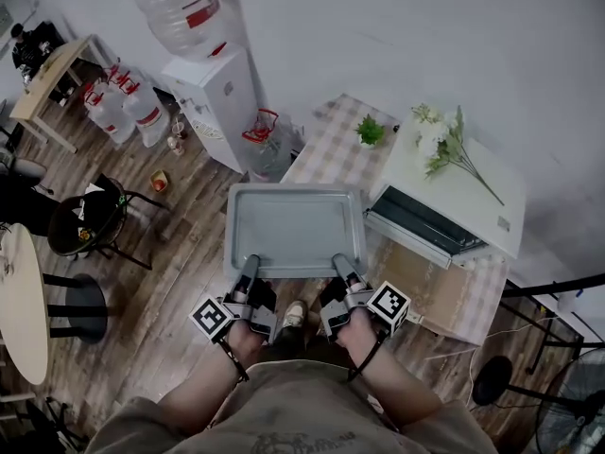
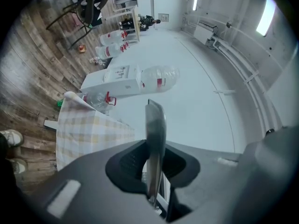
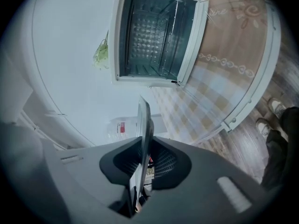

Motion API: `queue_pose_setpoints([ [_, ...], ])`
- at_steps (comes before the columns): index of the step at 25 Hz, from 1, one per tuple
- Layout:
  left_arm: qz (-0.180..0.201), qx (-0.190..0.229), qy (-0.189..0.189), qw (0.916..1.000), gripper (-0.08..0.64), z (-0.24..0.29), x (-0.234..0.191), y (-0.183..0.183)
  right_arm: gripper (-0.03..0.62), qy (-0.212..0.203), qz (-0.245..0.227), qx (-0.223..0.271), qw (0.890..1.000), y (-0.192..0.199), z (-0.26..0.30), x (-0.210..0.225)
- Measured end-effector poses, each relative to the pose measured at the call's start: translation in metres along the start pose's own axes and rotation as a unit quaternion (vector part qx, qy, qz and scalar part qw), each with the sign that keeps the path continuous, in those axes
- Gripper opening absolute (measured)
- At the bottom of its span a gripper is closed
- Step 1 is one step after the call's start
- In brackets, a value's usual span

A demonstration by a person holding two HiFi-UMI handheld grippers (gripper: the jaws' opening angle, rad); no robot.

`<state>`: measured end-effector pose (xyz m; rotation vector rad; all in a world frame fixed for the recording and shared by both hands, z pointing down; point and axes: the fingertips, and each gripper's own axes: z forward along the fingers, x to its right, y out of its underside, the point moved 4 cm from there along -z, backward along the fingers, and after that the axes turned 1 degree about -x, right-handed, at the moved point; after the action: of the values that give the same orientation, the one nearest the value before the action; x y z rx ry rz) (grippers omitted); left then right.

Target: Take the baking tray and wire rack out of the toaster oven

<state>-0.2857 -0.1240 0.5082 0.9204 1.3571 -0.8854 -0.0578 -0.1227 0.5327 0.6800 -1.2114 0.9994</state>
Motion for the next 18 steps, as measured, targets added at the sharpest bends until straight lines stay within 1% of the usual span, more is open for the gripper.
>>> queue_pose_setpoints([
  [8, -0.006, 0.003, -0.004, 1.0000, 0.058, 0.025, -0.030, -0.017, 0.072, 0.009, 0.007, 0.002, 1.000, -0.007, 0.037, 0.027],
  [12, 0.002, -0.002, -0.019, 0.9998, 0.058, 0.036, -0.056, -0.026, 0.072, 0.020, 0.008, 0.007, 1.000, -0.012, 0.054, 0.043],
  [15, -0.008, -0.001, -0.020, 0.9998, 0.060, 0.046, -0.070, -0.032, 0.074, 0.028, 0.013, 0.011, 0.999, -0.014, 0.066, 0.056],
  [18, -0.007, -0.007, -0.024, 0.9997, 0.064, 0.057, -0.085, -0.040, 0.074, 0.037, 0.022, 0.019, 0.999, -0.014, 0.076, 0.070],
])
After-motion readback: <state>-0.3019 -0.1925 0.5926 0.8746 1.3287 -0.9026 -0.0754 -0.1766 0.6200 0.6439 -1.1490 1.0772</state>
